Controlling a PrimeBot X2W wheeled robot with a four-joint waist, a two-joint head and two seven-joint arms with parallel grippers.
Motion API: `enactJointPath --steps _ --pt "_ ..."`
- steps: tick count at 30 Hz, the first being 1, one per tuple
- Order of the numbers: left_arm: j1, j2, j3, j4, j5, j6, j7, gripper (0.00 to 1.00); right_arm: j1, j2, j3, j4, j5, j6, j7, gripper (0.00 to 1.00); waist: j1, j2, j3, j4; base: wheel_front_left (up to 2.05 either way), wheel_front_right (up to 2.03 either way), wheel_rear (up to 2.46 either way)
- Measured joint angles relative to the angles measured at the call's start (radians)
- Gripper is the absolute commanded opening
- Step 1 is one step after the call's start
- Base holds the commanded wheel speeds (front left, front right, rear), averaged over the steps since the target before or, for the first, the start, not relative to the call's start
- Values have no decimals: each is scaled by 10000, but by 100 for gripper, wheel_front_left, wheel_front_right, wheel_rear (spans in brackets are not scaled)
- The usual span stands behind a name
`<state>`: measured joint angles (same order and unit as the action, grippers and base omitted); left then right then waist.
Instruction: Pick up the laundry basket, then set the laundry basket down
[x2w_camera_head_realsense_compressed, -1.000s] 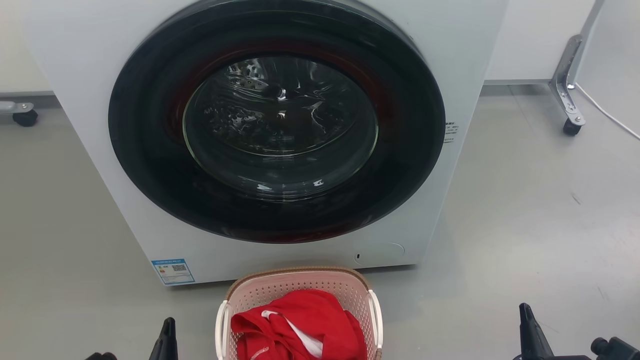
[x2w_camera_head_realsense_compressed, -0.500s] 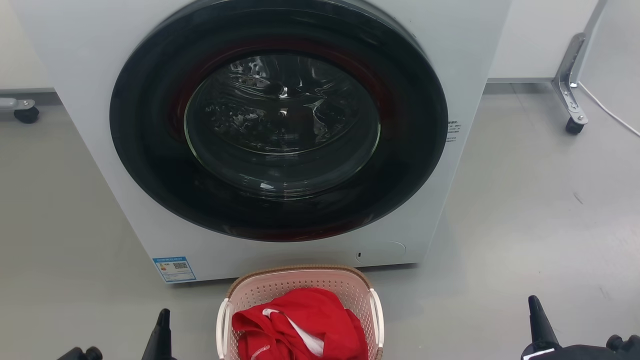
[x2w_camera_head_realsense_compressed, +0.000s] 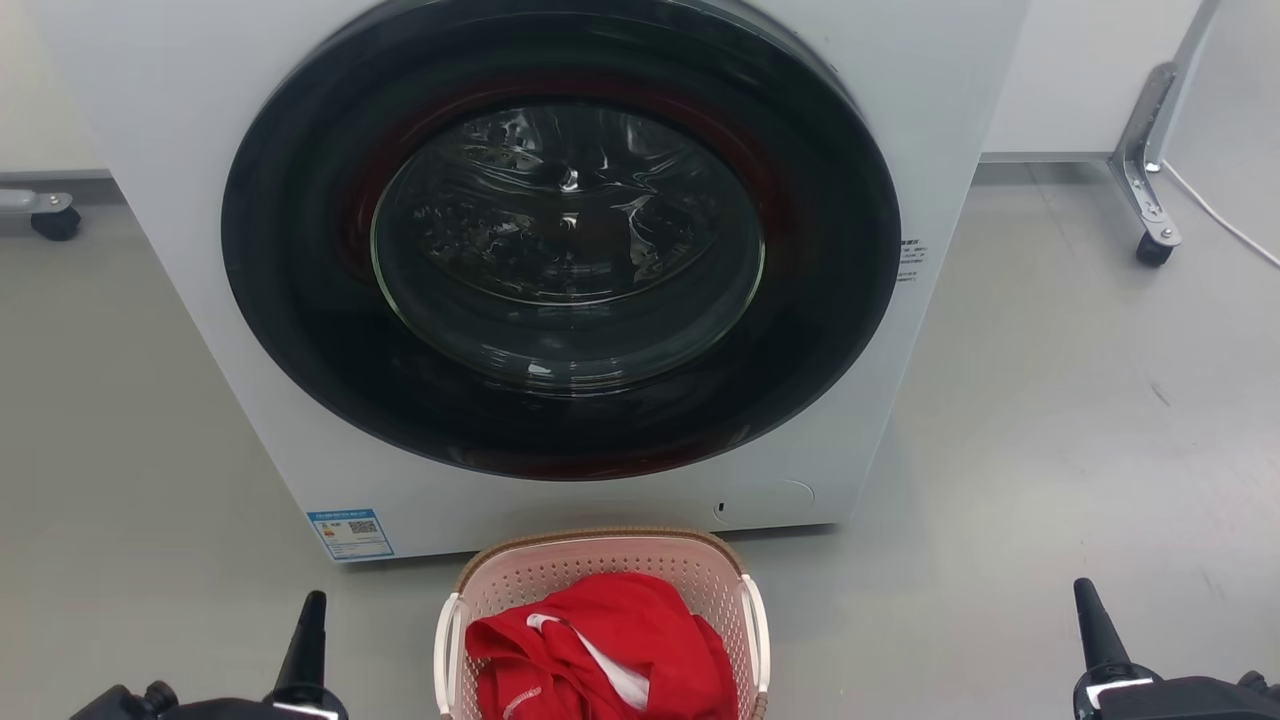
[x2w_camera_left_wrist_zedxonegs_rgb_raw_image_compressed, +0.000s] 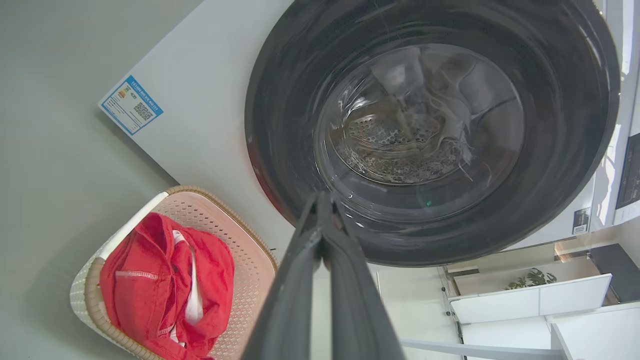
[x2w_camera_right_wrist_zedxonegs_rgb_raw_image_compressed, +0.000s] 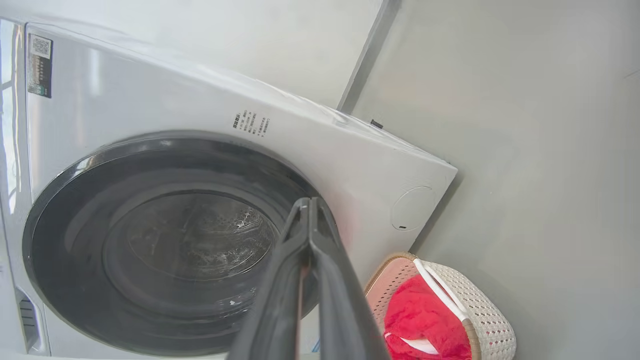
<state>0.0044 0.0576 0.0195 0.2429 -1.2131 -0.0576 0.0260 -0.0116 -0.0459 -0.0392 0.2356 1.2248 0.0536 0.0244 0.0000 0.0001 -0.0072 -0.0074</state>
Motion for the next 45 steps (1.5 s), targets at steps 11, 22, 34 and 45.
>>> enactJointPath --steps 11,22,34,45 --pt "-267 -40 322 217 -1693 -240 397 0 -362 10 -422 303 1653 265 376 0 0 0 40 33 0 0 0" --pt "-651 -128 646 441 -3365 -579 752 0 -661 17 -821 556 3250 583 788 0 0 0 80 67 0 0 0" --pt "-847 -155 709 523 -3873 -656 871 0 -805 21 -930 633 3712 658 888 0 0 0 90 75 0 0 0" --pt "-847 -159 709 525 -3873 -656 871 0 -805 21 -930 633 3722 667 888 0 0 0 89 74 0 0 0"
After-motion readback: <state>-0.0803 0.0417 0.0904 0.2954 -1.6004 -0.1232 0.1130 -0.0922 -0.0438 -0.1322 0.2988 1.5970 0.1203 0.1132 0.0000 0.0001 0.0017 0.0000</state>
